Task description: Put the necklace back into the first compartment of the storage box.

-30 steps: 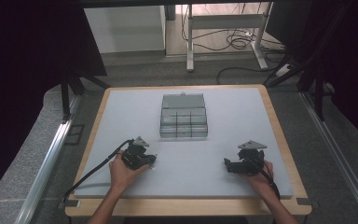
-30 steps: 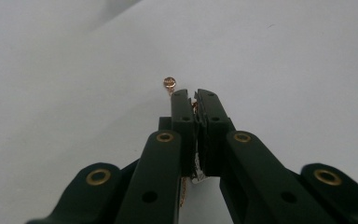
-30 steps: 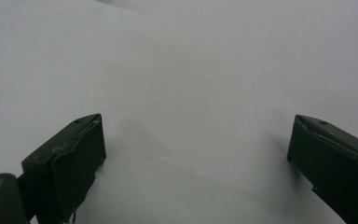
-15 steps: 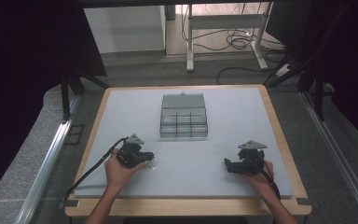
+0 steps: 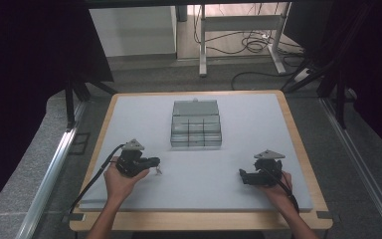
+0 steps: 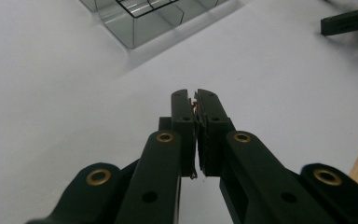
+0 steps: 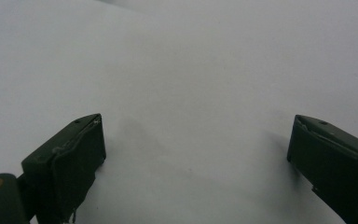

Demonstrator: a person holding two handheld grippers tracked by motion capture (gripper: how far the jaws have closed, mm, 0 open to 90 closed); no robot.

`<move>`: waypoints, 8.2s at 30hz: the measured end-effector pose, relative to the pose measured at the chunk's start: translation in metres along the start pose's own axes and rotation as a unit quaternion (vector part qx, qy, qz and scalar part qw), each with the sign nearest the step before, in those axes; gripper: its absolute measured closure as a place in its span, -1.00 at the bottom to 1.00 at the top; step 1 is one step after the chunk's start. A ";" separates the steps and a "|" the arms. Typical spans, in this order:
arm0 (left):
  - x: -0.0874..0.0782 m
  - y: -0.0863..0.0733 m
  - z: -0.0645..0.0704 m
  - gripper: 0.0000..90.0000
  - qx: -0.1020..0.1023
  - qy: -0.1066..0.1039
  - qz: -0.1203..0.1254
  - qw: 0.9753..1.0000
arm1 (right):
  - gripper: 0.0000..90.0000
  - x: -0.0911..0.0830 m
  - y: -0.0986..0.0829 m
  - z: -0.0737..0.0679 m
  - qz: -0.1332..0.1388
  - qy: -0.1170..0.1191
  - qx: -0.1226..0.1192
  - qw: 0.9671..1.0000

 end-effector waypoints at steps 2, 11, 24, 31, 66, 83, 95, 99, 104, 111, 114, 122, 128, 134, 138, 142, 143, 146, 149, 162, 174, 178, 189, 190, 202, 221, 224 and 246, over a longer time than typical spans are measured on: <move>-0.002 0.001 -0.001 0.94 -0.002 -0.002 0.004 1.000 | -0.91 0.000 0.000 0.000 0.000 0.000 0.000 1.000; -0.017 0.006 -0.007 0.94 -0.023 -0.012 0.032 0.999 | -0.91 0.000 0.000 0.000 0.000 0.000 0.000 1.000; -0.036 0.013 -0.012 0.94 -0.030 -0.014 0.059 0.998 | -0.91 0.000 0.000 0.000 0.000 0.000 0.000 1.000; -0.037 0.014 -0.011 0.94 -0.027 -0.013 0.059 0.998 | -0.91 0.000 0.000 0.000 0.000 0.000 0.000 1.000; -0.041 0.042 -0.012 0.94 -0.020 -0.015 0.064 0.998 | -0.91 0.000 0.000 0.000 0.000 0.000 0.001 1.000; -0.043 0.061 -0.021 0.94 -0.027 -0.014 0.062 0.998 | -0.91 0.000 0.000 0.000 0.000 0.000 0.000 1.000; -0.040 0.081 -0.026 0.94 -0.025 -0.008 0.059 0.998 | -0.91 0.000 0.000 0.000 0.001 -0.001 0.000 1.000; -0.038 0.088 -0.027 0.94 -0.034 -0.009 0.060 0.998 | -0.91 0.000 0.000 0.000 0.001 0.000 0.000 1.000; -0.033 0.099 -0.029 0.94 -0.033 -0.006 0.056 0.998 | -0.91 0.000 0.000 0.000 0.001 0.000 0.000 1.000; -0.025 0.114 -0.031 0.94 -0.029 -0.005 0.053 0.998 | -0.91 0.000 0.000 0.000 0.001 0.000 -0.001 1.000; -0.021 0.119 -0.031 0.94 -0.027 -0.003 0.049 0.998 | -0.91 0.000 0.000 0.000 0.001 -0.001 -0.002 1.000; -0.007 0.130 -0.030 0.94 -0.031 -0.005 0.044 0.999 | -0.91 0.000 0.000 0.000 0.001 -0.001 -0.001 1.000; 0.003 0.134 -0.033 0.94 -0.034 -0.003 0.038 0.999 | -0.91 0.000 0.000 0.000 0.001 -0.001 -0.001 1.000; 0.015 0.140 -0.035 0.94 -0.036 -0.002 0.033 0.999 | -0.92 0.001 0.000 0.000 0.001 -0.001 -0.001 1.000; 0.024 0.144 -0.034 0.94 -0.028 0.000 0.027 0.999 | -0.92 0.000 0.000 0.000 0.001 -0.001 -0.001 1.000; 0.035 0.149 -0.031 0.94 -0.024 -0.005 0.024 0.999 | -0.92 0.000 0.000 0.000 0.001 -0.001 -0.001 1.000; 0.038 0.150 -0.030 0.94 -0.024 -0.005 0.022 0.999 | -0.92 0.000 0.000 0.000 0.001 -0.001 -0.001 1.000; 0.045 0.154 -0.027 0.94 -0.020 -0.006 0.020 1.000 | -0.92 0.001 0.000 0.000 0.001 -0.001 -0.001 1.000; 0.051 0.157 -0.025 0.94 -0.027 -0.016 0.022 0.999 | -0.92 0.001 0.000 0.000 0.000 -0.001 -0.001 1.000; 0.079 0.156 -0.025 0.94 -0.032 -0.011 0.011 0.999 | -0.92 0.001 0.000 0.000 0.000 -0.002 -0.001 1.000; 0.110 0.150 -0.034 0.94 -0.055 -0.013 0.006 0.998 | -0.92 0.001 0.000 0.000 0.000 -0.002 -0.001 1.000; 0.115 0.146 -0.041 0.94 -0.060 -0.006 0.004 0.998 | -0.92 0.001 0.000 0.000 0.000 -0.002 -0.001 1.000; 0.130 0.130 -0.046 0.94 -0.059 0.013 -0.015 0.998 | -0.92 0.001 0.000 0.000 0.000 -0.002 -0.001 1.000; 0.131 0.129 -0.047 0.94 -0.060 0.014 -0.016 0.998 | -0.92 0.001 0.000 0.000 0.000 -0.001 -0.001 1.000; 0.139 0.120 -0.044 0.76 -0.051 0.029 -0.029 0.998 | -0.92 0.001 0.000 0.000 0.000 -0.002 -0.002 1.000; 0.072 0.094 -0.035 -0.04 -0.043 0.015 0.014 0.999 | -0.92 0.001 0.000 0.000 0.000 -0.001 -0.002 1.000; 0.058 0.084 -0.030 -0.09 -0.037 0.006 0.022 0.999 | -0.92 0.001 0.000 0.000 0.000 -0.001 -0.002 1.000; -0.015 -0.021 -0.018 -0.32 -0.008 0.018 0.025 0.999 | -0.92 0.000 0.000 0.000 0.000 -0.001 -0.001 1.000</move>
Point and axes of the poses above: each handheld gripper's, and its own axes: x roughly forward along the jaws, y roughly out of its top, z roughly to its right, the point moved 4 cm from there along x, roughly forward along the jaws, and after that the axes turned 12 degrees about y, right-handed, at the moved point
